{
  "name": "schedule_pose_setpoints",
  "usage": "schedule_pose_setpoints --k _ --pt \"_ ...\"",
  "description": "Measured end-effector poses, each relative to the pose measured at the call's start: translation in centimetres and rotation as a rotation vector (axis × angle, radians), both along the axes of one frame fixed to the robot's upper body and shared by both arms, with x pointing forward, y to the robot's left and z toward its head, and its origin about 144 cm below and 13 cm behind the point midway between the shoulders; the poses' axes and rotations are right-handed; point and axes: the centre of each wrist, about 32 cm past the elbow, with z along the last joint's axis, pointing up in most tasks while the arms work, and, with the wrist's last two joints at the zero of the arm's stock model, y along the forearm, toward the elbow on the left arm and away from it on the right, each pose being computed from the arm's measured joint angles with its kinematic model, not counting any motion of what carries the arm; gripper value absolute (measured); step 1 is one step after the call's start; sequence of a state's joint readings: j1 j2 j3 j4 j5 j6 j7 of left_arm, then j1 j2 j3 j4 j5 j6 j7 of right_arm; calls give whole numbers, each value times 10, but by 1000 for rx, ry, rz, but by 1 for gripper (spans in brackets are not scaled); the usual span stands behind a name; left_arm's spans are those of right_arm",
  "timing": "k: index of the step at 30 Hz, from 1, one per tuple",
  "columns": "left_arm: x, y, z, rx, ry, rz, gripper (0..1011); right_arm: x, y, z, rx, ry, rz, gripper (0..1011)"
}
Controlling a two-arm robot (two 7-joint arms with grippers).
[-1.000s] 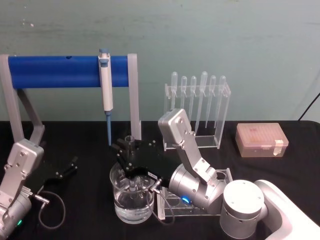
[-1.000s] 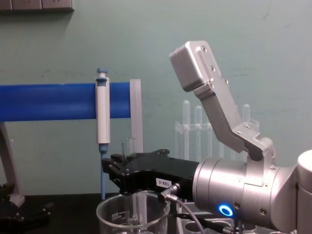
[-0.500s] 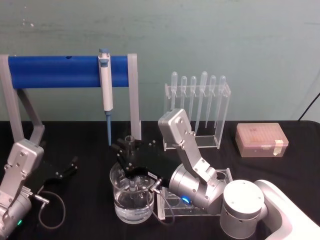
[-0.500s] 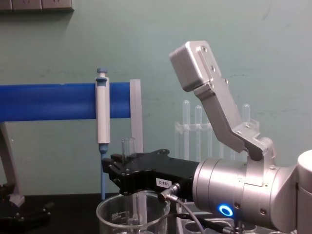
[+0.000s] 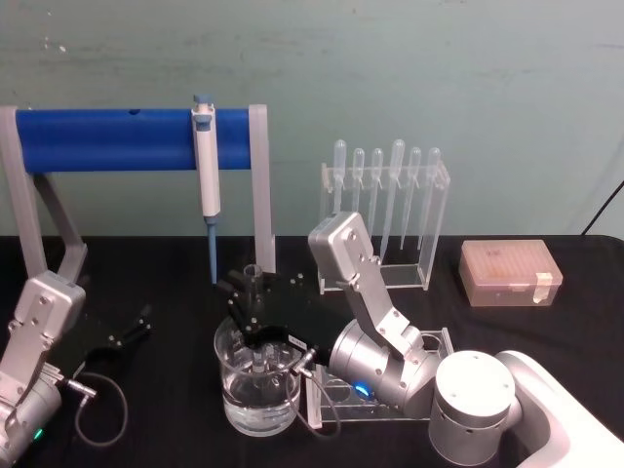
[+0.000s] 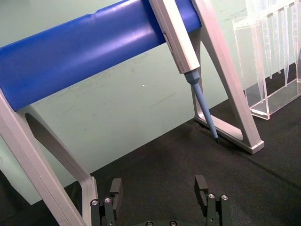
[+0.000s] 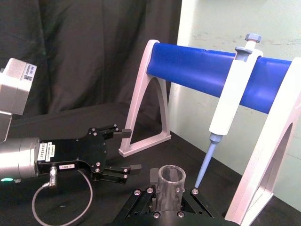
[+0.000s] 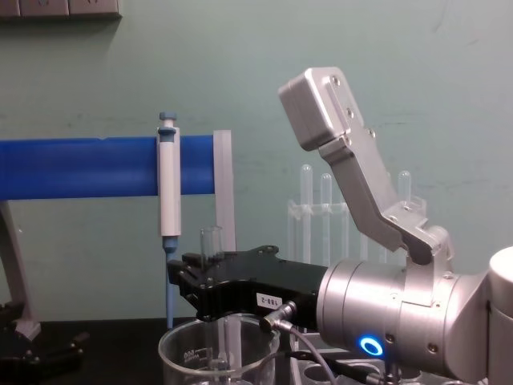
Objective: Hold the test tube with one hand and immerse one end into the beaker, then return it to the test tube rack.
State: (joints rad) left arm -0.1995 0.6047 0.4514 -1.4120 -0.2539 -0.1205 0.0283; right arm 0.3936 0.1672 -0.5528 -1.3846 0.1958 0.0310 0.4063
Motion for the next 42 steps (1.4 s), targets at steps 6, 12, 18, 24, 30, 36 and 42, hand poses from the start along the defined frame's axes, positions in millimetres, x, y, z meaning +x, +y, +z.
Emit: schedule_pose_setpoints --k 6,12,18,24,30,36,42 --pt "0 0 0 0 0 0 1000 0 0 0 0 0 0 127" --pt "0 0 0 0 0 0 1000 0 0 0 0 0 0 127" --pt "0 0 0 0 0 0 1000 0 0 0 0 0 0 127" --pt "0 0 0 0 0 0 1000 0 0 0 0 0 0 127" --pt "0 0 0 0 0 0 1000 0 0 0 0 0 0 127" --pt "0 0 0 0 0 0 1000 0 0 0 0 0 0 127" --pt "0 0 0 0 0 0 1000 0 0 0 0 0 0 127"
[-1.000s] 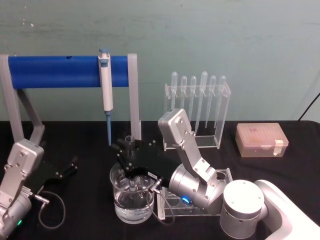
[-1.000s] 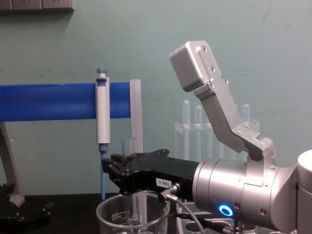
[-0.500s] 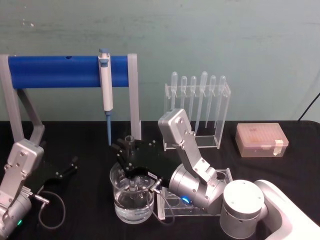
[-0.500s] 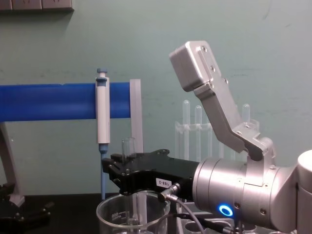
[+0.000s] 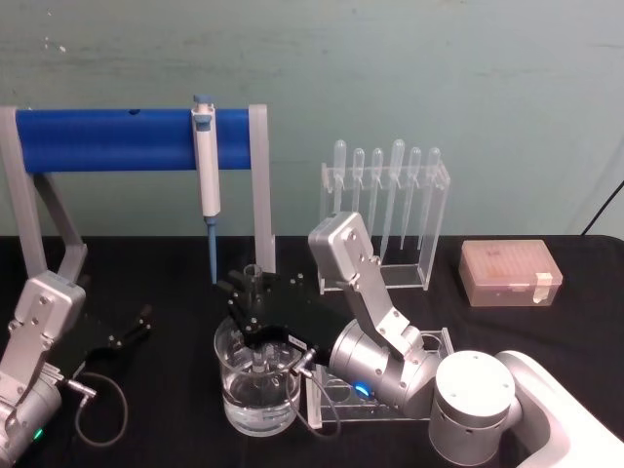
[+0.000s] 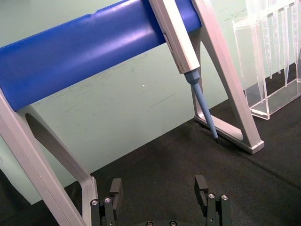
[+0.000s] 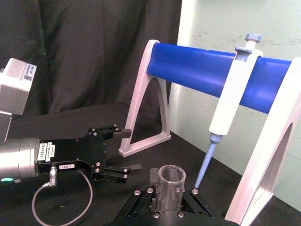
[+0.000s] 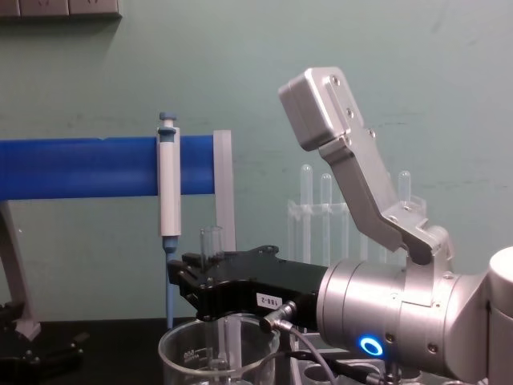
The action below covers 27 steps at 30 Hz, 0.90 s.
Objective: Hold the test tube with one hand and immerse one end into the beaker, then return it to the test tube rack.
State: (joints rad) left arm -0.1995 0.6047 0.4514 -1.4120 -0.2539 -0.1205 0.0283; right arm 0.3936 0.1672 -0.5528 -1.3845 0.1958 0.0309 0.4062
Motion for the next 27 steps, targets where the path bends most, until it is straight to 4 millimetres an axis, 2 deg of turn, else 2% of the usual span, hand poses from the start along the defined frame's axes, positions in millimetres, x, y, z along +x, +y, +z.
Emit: schedule_pose_setpoints --k 27 --pt "0 0 0 0 0 0 1000 0 0 0 0 0 0 127"
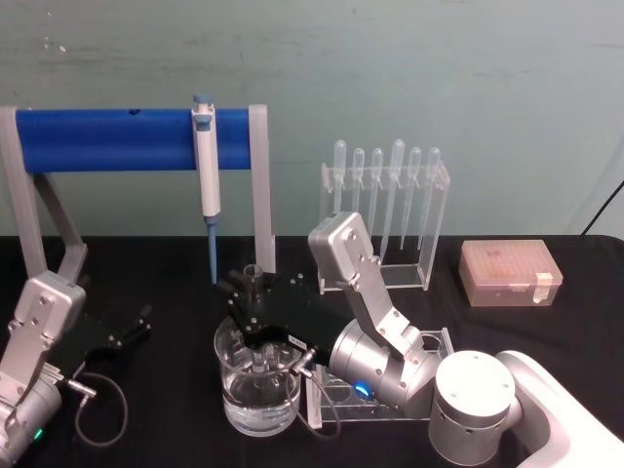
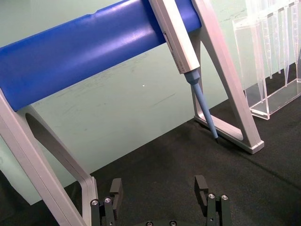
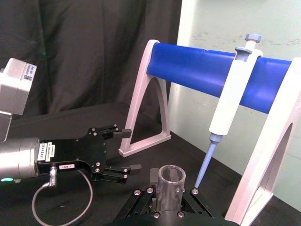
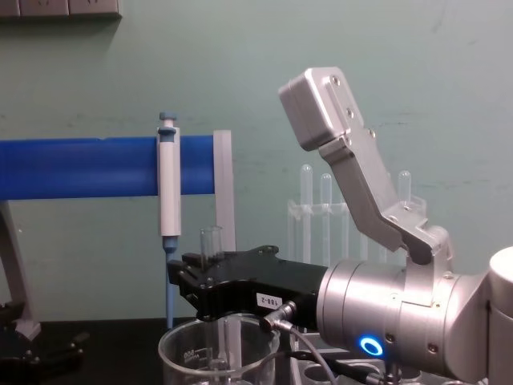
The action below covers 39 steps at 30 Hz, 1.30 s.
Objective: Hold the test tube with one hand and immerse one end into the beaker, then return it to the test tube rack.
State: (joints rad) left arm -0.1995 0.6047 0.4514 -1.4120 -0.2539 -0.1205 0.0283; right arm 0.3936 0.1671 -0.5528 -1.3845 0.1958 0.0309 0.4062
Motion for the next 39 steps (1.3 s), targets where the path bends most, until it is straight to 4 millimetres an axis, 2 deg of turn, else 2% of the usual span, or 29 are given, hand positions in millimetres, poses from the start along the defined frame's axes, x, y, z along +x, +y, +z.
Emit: schedule_pose_setpoints --k 39 --pt "0 0 0 0 0 0 1000 0 0 0 0 0 0 127"
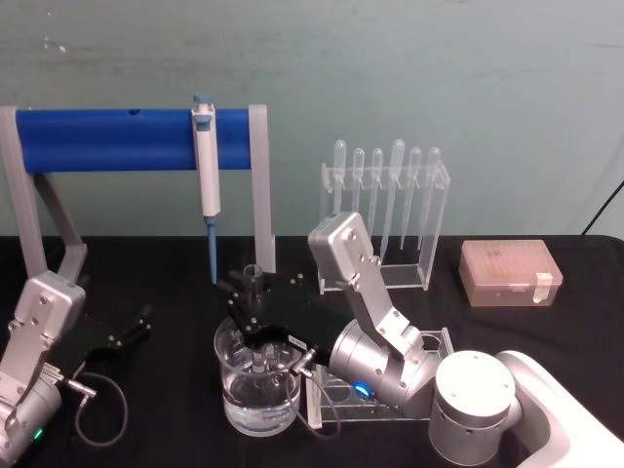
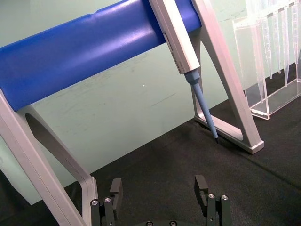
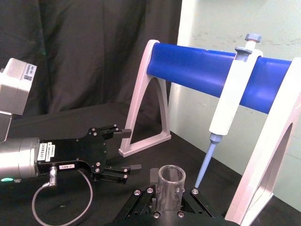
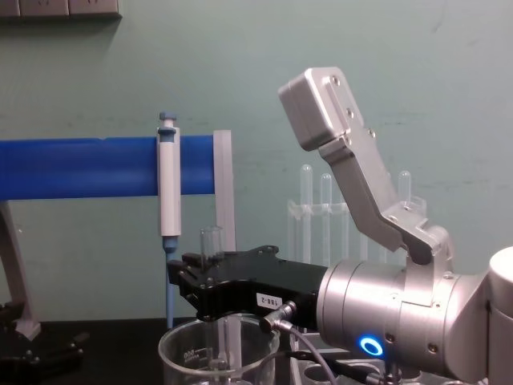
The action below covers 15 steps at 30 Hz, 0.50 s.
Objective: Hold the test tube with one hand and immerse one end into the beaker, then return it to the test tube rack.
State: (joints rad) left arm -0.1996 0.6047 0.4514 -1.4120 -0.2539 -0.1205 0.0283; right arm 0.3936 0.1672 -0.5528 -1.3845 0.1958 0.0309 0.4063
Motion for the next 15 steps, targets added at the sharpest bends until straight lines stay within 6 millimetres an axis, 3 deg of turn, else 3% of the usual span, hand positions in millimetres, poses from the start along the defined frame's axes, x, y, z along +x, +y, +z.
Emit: schedule_pose_setpoints --k 15 --pt "0 0 0 0 0 0 1000 0 0 0 0 0 0 127"
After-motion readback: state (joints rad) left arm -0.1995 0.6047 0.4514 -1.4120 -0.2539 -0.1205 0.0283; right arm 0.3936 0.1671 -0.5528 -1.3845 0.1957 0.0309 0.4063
